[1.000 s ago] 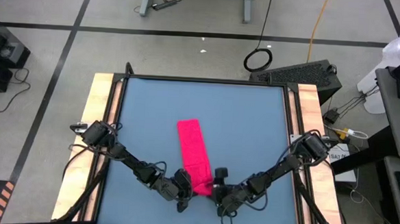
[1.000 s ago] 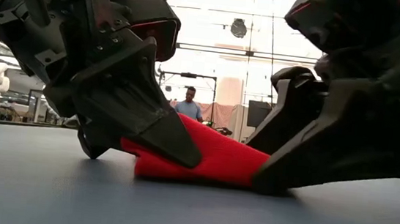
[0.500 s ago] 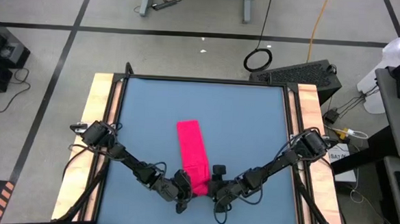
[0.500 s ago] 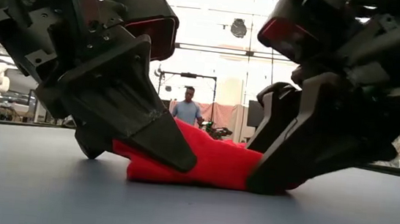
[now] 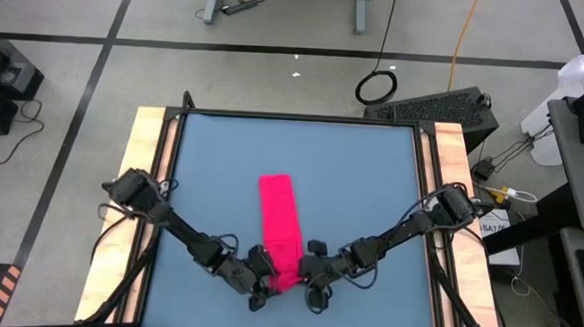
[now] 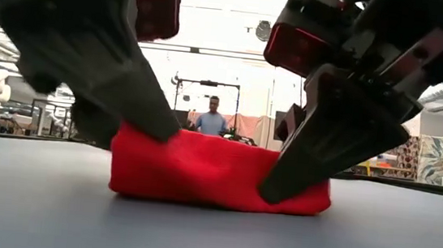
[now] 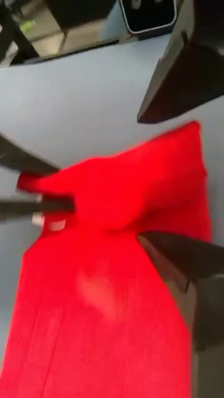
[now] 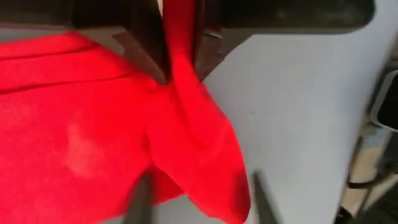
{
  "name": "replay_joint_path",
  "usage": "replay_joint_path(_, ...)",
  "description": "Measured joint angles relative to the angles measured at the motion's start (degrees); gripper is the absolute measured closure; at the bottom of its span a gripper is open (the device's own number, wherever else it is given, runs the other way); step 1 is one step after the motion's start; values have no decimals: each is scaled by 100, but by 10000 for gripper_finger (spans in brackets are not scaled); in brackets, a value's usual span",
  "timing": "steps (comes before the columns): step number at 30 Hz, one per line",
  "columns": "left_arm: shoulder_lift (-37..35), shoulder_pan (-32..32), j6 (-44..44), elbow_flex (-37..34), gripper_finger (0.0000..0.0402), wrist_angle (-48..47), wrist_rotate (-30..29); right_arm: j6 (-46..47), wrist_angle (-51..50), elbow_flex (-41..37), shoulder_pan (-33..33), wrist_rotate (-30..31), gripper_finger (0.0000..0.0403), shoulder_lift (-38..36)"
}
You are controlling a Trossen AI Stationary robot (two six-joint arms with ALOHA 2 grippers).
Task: Roll towel
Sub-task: Roll the red towel
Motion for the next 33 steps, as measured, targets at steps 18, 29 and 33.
replay_joint_path(18, 17, -866, 1621, 48, 73, 1047, -1987, 1048, -165, 203, -693, -1948, 374, 33)
replay_joint_path(29, 785, -882, 1631, 49, 73, 1636, -2099, 1446, -173, 203, -932, -2174, 374, 33)
replay_joint_path(33, 848, -852, 1643, 48, 74, 1609, -2138, 1552, -191, 203, -942, -2175, 374, 33)
